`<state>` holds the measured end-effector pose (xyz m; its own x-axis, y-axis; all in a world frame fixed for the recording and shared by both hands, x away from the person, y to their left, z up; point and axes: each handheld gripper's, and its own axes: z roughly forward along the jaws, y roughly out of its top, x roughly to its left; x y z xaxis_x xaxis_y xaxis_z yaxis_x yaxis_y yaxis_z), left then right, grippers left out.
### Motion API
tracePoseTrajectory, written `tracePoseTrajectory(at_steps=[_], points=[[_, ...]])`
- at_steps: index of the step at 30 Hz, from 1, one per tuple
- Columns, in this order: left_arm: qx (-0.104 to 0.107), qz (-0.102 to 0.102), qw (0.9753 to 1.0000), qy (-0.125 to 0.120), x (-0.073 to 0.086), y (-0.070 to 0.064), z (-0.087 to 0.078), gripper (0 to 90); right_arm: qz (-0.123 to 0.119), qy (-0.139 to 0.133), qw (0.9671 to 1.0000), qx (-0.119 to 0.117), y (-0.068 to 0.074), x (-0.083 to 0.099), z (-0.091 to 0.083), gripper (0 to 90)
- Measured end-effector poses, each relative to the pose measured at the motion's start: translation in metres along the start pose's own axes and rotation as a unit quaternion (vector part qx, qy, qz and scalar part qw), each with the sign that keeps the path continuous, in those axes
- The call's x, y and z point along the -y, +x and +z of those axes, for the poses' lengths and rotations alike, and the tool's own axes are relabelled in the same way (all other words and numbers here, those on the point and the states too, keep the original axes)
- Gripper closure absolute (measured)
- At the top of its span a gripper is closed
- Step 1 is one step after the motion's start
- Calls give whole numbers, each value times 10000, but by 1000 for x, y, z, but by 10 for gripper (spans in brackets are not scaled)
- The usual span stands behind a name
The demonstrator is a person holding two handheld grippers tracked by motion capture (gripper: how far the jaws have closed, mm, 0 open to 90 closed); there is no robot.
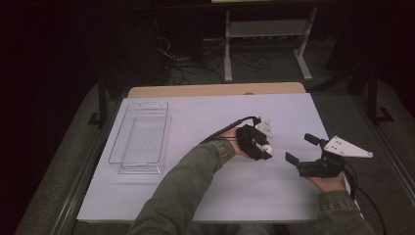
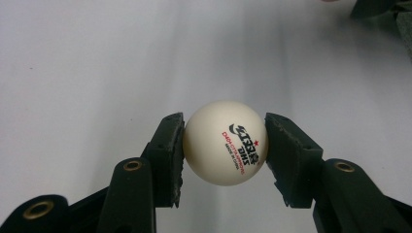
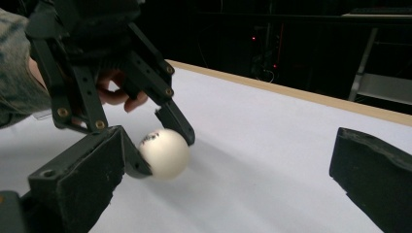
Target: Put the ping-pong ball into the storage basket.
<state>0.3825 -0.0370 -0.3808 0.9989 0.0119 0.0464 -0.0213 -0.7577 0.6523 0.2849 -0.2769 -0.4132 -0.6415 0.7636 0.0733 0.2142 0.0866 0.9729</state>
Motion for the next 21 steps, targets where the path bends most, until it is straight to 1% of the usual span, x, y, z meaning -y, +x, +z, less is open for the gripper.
tracePoseTrajectory(at_steps=[1,3,5,10,11,16,17,19,21], points=[[-38,-2,10000,24,0,-1,-3,505,-7,-2,10000,-2,0,0,0,0],[-47,-5,10000,28,0,-2,-4,505,-3,17,10000,-13,0,0,0,0],[-81,-5,10000,23,0,-2,-10,505,18,19,10000,-7,1,0,0,0],[-88,-31,10000,-15,-1,-3,-17,505,18,2,10000,-5,0,0,0,0],[-90,-13,10000,-7,-1,-4,-20,505,16,12,10000,-8,1,0,0,0],[-110,40,9999,17,-1,-7,-25,505,6,9,10000,-13,1,0,0,0],[-137,50,9999,13,0,-9,-31,505,21,6,10000,-18,0,0,0,0],[-164,68,9998,17,0,-11,-36,506,18,-6,10000,-11,0,0,0,0],[-189,38,9998,18,1,-10,-43,505,22,-9,10000,-10,0,0,0,0]])
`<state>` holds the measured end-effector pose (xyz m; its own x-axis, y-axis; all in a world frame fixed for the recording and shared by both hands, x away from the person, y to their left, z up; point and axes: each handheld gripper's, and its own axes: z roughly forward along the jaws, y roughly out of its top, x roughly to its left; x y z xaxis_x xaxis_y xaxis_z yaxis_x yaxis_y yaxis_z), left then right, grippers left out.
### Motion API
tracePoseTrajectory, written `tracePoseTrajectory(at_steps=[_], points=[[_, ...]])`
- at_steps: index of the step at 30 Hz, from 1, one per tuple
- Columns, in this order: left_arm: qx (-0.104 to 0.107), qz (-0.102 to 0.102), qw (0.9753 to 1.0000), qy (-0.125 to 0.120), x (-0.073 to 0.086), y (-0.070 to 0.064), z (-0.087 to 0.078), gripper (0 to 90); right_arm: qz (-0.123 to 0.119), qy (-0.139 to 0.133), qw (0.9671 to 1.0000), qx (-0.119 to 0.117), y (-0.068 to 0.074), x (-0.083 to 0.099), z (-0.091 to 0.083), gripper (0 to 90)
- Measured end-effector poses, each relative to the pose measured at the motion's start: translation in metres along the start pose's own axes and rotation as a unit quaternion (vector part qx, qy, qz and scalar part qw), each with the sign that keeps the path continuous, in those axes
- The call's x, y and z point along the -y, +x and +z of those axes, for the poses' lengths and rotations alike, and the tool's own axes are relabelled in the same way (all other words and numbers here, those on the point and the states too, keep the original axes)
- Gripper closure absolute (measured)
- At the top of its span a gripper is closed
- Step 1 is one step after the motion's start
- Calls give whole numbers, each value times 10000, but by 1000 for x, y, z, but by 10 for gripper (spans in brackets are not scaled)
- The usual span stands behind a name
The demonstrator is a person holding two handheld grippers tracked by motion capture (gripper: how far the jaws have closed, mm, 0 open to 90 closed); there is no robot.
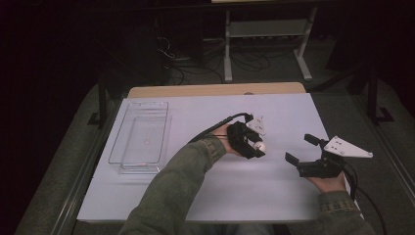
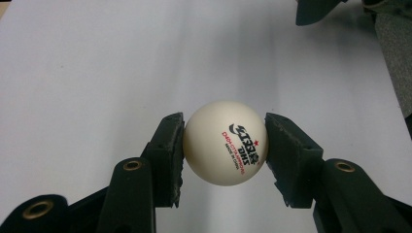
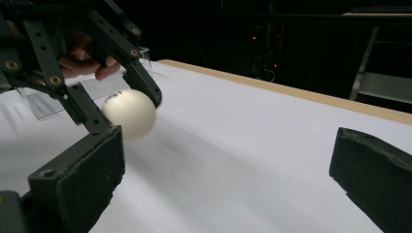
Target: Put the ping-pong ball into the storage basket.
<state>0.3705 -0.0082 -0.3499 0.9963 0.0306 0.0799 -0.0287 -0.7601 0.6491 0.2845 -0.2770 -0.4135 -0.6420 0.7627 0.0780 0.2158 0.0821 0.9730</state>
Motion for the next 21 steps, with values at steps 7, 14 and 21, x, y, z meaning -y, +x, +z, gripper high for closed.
tracePoseTrajectory(at_steps=[7,14,21], points=[[-218,-173,9995,-169,5,5,-29,507,-4,22,10000,12,1,0,0,0],[-378,-192,9990,-144,11,3,-52,507,-2,30,10000,30,1,0,0,0],[-420,-236,9987,-159,15,2,-62,506,-11,55,10000,15,2,0,0,0]])
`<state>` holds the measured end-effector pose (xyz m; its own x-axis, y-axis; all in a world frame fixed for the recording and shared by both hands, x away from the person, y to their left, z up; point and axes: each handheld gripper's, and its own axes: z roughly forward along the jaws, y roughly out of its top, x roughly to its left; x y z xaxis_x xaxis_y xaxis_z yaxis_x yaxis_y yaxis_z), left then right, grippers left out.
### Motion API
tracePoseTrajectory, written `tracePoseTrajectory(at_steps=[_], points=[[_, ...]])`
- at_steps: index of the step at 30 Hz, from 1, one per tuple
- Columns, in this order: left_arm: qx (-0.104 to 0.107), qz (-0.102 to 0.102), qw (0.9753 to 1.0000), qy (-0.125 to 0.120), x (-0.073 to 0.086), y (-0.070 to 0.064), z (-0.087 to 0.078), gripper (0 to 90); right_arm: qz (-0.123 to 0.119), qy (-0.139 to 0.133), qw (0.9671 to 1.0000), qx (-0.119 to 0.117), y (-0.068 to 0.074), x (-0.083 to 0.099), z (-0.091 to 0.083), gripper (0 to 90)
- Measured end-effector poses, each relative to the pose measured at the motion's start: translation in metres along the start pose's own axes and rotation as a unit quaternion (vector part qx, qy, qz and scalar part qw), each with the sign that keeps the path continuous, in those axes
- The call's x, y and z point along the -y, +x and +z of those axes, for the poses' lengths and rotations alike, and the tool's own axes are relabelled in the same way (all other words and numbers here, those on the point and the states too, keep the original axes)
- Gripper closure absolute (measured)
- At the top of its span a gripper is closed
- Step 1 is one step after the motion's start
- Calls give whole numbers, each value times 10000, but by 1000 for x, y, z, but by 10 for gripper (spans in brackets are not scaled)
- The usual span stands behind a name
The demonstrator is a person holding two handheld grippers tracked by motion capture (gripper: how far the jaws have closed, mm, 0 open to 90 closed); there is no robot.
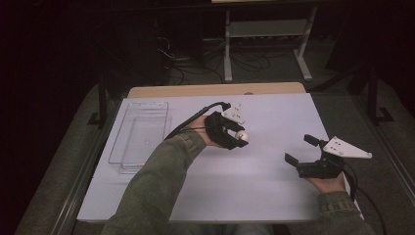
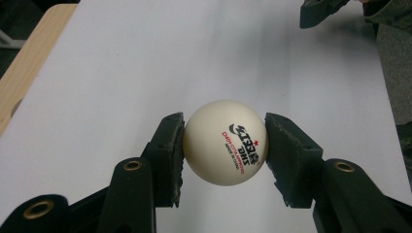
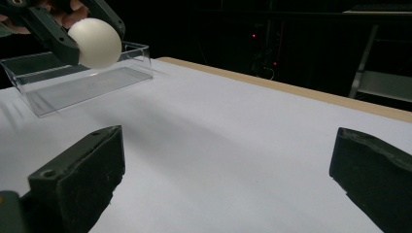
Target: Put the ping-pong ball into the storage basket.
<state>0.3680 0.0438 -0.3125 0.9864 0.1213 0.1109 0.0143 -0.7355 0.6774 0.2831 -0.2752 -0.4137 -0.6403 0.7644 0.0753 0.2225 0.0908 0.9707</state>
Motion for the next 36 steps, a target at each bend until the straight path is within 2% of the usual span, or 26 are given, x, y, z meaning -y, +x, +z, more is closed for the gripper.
tracePoseTrajectory(at_steps=[1,12,19,36], points=[[-30,-19,10000,7,2,0,-4,506,-18,8,10000,-6,0,0,0,0],[-32,-13,10000,27,6,1,-13,506,-4,31,10000,9,0,1,1,0],[-112,38,9999,36,9,0,-28,507,-12,67,10000,10,1,1,1,0],[-350,-43,9992,183,28,2,-63,507,-56,110,9999,20,2,1,2,0]])
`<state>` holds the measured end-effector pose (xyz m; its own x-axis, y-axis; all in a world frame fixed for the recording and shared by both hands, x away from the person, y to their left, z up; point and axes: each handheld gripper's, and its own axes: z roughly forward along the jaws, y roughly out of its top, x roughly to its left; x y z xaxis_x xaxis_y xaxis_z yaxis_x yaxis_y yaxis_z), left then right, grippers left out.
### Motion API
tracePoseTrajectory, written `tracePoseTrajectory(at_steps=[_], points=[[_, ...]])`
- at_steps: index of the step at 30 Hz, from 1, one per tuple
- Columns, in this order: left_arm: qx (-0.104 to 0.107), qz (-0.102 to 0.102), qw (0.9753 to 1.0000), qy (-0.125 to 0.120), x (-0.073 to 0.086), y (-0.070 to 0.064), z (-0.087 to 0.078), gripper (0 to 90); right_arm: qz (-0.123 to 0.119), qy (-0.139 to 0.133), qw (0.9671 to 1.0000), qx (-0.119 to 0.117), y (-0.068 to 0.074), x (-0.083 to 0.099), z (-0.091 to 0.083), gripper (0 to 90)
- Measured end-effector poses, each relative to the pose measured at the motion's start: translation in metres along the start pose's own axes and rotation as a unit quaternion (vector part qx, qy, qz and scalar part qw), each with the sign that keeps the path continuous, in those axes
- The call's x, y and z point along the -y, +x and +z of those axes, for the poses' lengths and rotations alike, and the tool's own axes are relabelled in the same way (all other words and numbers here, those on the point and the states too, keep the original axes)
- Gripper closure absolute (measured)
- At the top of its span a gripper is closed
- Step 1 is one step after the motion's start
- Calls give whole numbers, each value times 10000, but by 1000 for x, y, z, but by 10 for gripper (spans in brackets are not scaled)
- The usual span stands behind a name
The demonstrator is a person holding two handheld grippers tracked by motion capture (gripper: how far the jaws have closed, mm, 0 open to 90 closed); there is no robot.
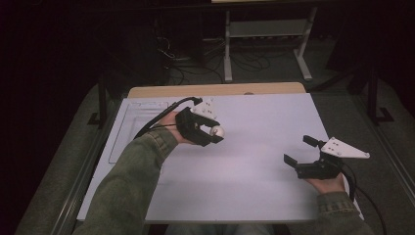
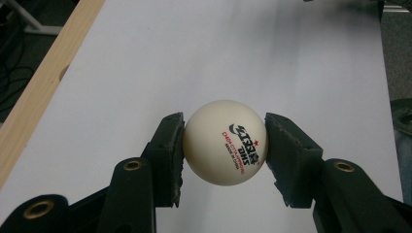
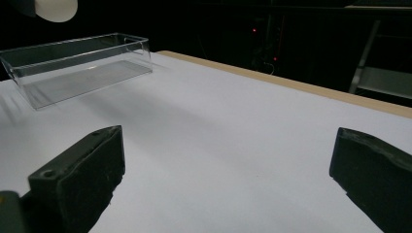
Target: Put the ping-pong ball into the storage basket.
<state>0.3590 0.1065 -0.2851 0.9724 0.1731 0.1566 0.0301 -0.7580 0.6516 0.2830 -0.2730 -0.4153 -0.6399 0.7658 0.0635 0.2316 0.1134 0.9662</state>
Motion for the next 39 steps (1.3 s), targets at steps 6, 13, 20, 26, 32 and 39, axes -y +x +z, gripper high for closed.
tracePoseTrajectory(at_steps=[6,13,20,26,32,39], points=[[-138,-63,9999,-32,8,0,-20,507,2,14,10000,2,0,0,0,0],[-233,-138,9996,39,19,2,-31,507,6,34,10000,6,-1,1,0,0],[-280,-222,9992,163,31,4,-41,507,16,67,10000,4,-1,1,1,0],[-295,-233,9989,263,38,4,-46,507,21,71,10000,19,-1,2,1,0],[-403,-258,9984,296,42,7,-56,507,23,80,10000,22,-1,2,1,0],[-484,-445,9975,252,57,17,-74,508,25,90,9999,51,-1,2,0,0]])
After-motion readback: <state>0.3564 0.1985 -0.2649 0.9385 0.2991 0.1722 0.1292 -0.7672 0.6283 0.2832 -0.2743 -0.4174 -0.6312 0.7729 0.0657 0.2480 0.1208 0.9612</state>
